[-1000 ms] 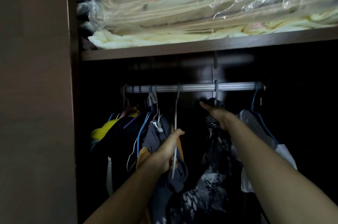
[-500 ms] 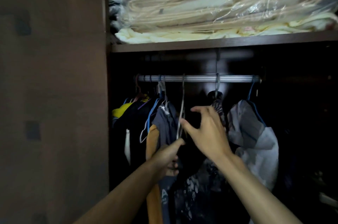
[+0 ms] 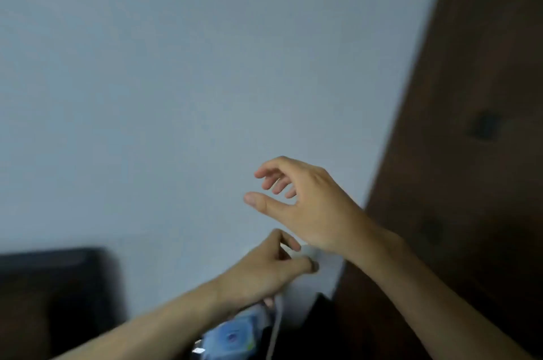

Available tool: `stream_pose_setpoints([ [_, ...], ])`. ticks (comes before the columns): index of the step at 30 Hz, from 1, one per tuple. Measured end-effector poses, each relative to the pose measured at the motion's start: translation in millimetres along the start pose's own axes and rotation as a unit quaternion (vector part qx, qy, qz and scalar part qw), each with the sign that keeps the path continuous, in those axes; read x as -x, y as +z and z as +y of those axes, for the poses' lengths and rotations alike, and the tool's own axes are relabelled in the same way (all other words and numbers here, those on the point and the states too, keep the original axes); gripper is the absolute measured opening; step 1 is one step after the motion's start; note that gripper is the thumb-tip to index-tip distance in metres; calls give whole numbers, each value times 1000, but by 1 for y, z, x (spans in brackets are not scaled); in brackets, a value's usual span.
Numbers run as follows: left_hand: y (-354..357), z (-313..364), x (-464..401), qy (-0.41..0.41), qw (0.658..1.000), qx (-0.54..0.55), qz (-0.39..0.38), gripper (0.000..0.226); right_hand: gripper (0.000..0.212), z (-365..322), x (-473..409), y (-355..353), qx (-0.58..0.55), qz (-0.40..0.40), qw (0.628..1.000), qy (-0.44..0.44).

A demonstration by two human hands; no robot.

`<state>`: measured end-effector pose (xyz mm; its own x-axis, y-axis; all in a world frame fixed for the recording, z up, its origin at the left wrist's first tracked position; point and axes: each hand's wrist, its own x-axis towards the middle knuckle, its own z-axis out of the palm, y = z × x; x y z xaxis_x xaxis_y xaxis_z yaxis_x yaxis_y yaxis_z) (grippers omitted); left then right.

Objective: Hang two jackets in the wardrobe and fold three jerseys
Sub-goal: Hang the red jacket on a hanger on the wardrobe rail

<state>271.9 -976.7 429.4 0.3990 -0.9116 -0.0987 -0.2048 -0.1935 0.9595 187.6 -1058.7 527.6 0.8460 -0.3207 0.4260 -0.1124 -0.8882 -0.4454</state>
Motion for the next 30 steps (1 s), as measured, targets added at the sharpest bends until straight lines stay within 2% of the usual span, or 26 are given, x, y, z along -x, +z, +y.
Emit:
stream_pose_setpoints([
  [2, -59, -30, 28, -31, 994, -9, 102, 43, 38, -31, -33, 53, -16, -63, 997, -50],
  [4, -111, -58, 80, -78, 975, -8, 210, 45, 38, -68, -56, 107, -31, -117, 987, -109],
  [8, -164, -119, 192, -141, 907, 35, 395, 40, 38, -157, -63, 214, -71, -219, 944, -237],
  [10, -169, -152, 259, -200, 851, 60, 481, 40, 38, -204, -45, 264, -92, -266, 908, -310],
  [14, -130, -207, 394, -303, 710, 136, 621, 46, 40, -287, 25, 349, -117, -380, 815, -422],
  [16, -92, -228, 454, -346, 645, 166, 661, 49, 44, -324, 74, 380, -121, -430, 764, -465],
  [20, -1, -265, 568, -403, 508, 192, 737, 35, 52, -402, 186, 418, -100, -496, 657, -559],
  [22, 37, -281, 613, -422, 455, 209, 756, 36, 52, -432, 237, 434, -87, -517, 616, -588],
  [26, 89, -322, 699, -467, 403, 242, 749, 33, 51, -482, 330, 479, -61, -539, 570, -617],
  [30, 123, -389, 786, -522, 399, 290, 696, 40, 57, -519, 417, 541, -7, -573, 554, -604],
])
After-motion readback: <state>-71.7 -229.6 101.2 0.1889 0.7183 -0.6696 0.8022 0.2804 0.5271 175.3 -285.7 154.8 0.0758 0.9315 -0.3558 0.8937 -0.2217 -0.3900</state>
